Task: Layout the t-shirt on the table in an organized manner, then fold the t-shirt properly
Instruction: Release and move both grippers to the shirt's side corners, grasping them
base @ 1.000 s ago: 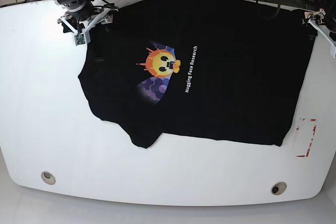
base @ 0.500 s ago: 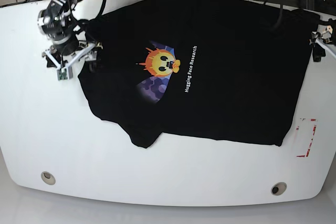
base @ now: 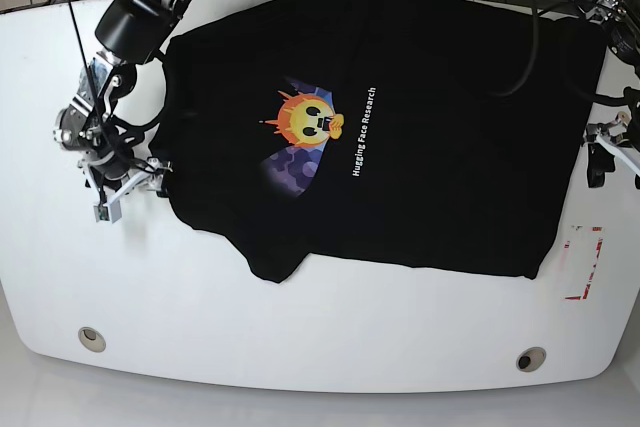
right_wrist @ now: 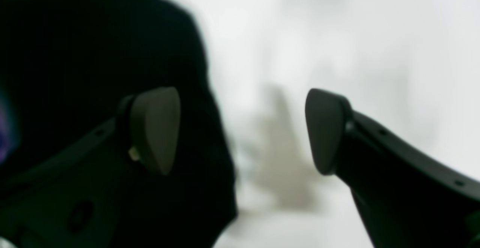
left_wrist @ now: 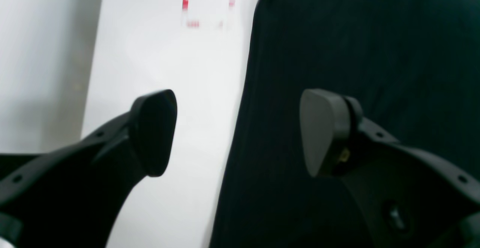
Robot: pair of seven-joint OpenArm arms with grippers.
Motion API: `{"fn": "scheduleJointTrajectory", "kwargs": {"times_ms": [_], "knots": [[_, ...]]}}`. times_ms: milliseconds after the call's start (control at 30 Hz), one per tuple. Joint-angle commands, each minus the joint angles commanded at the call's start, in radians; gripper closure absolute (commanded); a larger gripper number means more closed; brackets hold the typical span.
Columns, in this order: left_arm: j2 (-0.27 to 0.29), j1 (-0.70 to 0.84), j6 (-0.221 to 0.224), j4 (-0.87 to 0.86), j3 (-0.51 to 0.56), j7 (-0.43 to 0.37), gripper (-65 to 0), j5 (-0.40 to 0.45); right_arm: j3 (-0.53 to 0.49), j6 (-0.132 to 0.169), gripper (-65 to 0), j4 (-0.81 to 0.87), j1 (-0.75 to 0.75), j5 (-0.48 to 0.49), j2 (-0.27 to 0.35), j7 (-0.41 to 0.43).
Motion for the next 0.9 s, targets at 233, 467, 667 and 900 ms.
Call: {"fn": "scheduleJointTrajectory", "kwargs": {"times_ms": [233, 467, 667, 900], "knots": [[0.000, -0.055, 0.110, -0.005, 0.063, -0.003, -46.8, 0.000, 0.000, 0.000, -50.3, -0.058, 0.009, 0.000, -0.023, 0.028], [0.000, -0.121, 0.124, -0.115, 0.074, -0.005, -46.7, 0.000, 0.000, 0.000, -50.3, -0.058, -0.008, -0.002, -0.077, 0.028], [-0.008, -0.201, 0.124, -0.301, 0.074, -0.012, -46.5, 0.000, -0.038, 0.000, -50.3, -0.058, -0.017, -0.002, -0.114, 0.028], [-0.035, -0.230, 0.124, -0.489, 0.092, -0.164, -46.7, 0.002, -0.080, -0.008, -42.0, -0.058, -0.028, 0.003, -0.117, 0.032]]}}
